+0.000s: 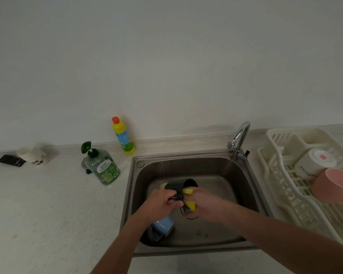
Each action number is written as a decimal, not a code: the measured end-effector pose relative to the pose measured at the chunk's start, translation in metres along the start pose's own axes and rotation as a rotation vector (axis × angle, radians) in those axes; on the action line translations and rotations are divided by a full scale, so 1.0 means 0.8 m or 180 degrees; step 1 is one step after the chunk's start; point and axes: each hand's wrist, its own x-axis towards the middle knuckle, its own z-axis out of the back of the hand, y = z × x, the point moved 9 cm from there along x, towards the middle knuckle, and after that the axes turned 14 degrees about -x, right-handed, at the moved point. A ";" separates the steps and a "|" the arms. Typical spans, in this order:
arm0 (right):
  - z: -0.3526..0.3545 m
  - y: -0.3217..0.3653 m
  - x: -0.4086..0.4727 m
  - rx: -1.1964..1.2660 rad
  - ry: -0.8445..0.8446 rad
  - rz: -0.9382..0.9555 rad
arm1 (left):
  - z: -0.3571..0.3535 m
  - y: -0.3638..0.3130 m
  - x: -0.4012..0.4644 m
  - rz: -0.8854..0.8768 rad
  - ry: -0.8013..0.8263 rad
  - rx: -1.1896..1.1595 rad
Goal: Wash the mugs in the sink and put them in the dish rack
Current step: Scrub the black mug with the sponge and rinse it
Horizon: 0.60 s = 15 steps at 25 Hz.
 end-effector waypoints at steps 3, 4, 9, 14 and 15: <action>0.010 0.012 -0.012 -0.2958 -0.0381 0.1150 | -0.006 0.009 -0.001 0.0176 0.0105 -0.0078; 0.008 0.017 -0.014 -0.4144 -0.0948 0.1556 | -0.008 0.010 0.000 0.0220 0.0161 -0.0102; 0.003 -0.018 0.011 -0.1243 0.0037 -0.0151 | -0.008 0.004 0.000 0.0286 0.0134 -0.0253; 0.007 -0.013 -0.003 -0.1085 -0.0034 0.0197 | 0.001 -0.001 -0.005 0.0286 0.0065 -0.0180; -0.001 -0.015 -0.006 -0.2670 0.0207 0.0579 | 0.001 0.002 -0.007 0.0344 0.0094 -0.0178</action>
